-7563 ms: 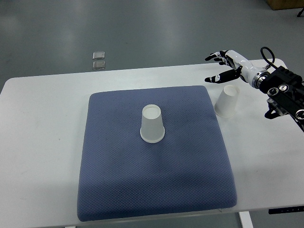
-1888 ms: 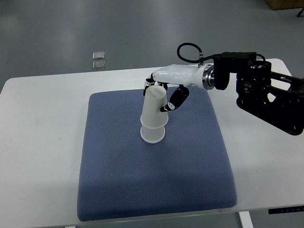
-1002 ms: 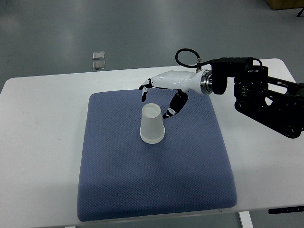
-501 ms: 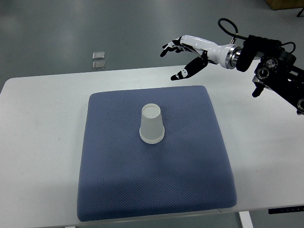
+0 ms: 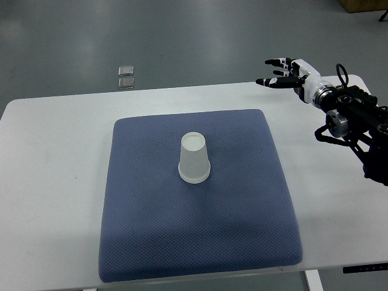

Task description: Stack paper cups

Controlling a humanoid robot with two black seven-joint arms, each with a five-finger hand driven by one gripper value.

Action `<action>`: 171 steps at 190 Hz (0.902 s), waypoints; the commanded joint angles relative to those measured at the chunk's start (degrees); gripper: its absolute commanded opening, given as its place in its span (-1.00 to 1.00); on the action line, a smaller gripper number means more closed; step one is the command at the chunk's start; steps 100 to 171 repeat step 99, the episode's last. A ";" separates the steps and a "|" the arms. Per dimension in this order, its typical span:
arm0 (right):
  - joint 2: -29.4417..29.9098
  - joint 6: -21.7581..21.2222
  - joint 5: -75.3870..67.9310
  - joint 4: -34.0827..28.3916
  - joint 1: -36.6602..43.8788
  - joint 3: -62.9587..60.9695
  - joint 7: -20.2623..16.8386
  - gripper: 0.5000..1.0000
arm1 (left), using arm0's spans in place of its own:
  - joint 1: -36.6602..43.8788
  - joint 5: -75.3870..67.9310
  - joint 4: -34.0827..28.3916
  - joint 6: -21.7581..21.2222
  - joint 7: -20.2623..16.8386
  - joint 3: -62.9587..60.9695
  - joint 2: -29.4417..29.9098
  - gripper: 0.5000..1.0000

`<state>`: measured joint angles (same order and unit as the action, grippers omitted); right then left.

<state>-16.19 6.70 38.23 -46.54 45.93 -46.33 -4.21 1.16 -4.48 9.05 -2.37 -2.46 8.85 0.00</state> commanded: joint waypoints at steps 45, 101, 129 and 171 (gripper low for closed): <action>5.29 1.92 -5.71 1.98 -3.47 -9.48 0.78 0.65 | -0.02 0.00 0.00 0.00 0.00 -0.06 0.00 1.00; 6.61 4.03 -5.71 1.98 -4.79 -11.24 0.87 0.65 | 0.07 0.00 0.00 0.00 0.00 0.02 0.00 1.00; 6.61 4.03 -5.71 1.98 -4.79 -11.24 0.87 0.65 | 0.07 0.00 0.00 0.00 0.00 0.02 0.00 1.00; 6.61 4.03 -5.71 1.98 -4.79 -11.24 0.87 0.65 | 0.07 0.00 0.00 0.00 0.00 0.02 0.00 1.00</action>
